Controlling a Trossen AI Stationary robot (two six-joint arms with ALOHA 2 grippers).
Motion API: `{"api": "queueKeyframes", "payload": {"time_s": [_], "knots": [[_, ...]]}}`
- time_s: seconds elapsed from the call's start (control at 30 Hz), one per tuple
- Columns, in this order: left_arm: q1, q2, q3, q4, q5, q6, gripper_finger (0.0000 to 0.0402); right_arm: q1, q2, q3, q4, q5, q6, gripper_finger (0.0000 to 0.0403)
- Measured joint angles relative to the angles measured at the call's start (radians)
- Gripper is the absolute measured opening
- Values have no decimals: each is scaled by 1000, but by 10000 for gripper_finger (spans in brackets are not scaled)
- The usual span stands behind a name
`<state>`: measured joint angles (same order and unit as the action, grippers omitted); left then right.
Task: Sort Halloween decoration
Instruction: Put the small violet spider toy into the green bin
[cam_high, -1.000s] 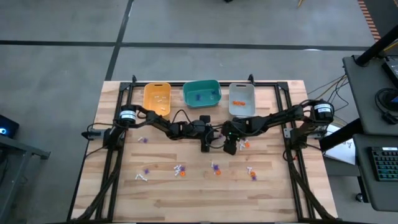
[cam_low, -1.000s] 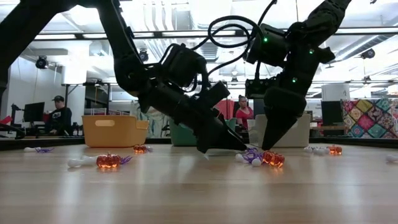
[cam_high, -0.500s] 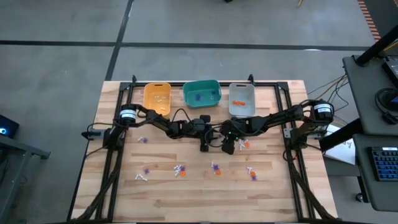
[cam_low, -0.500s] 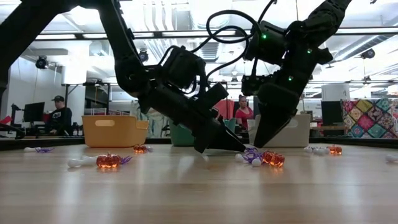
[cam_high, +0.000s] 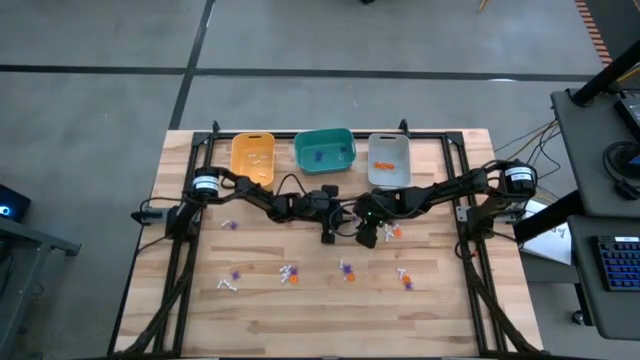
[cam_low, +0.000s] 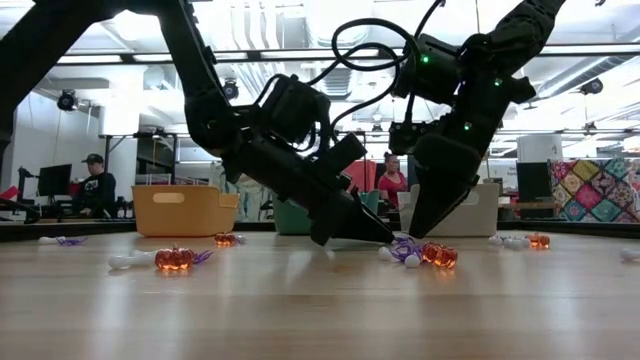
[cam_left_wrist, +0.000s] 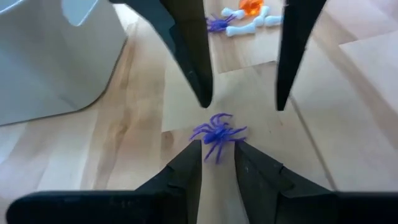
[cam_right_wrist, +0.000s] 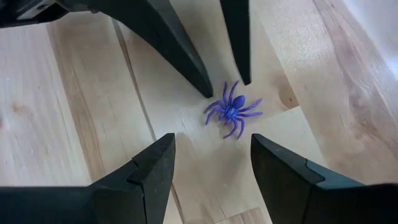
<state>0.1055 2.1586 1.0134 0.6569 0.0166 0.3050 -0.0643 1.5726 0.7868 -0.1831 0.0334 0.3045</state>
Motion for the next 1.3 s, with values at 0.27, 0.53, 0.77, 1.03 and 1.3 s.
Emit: {"api": "queueKeyframes", "payload": {"time_s": [0.27,0.53,0.77,1.03,1.3], "knots": [[1,0,1,19,28,-30,78,-2,0,0,-49,2,44,199],[10,0,1,24,28,-30,77,-2,0,0,-84,42,26,199],[14,0,1,47,28,-33,77,-2,0,0,-71,47,18,199],[15,0,0,53,28,2,116,-2,0,0,-65,48,18,199],[24,0,-1,53,29,5,141,-2,0,0,-53,47,19,199]]}}
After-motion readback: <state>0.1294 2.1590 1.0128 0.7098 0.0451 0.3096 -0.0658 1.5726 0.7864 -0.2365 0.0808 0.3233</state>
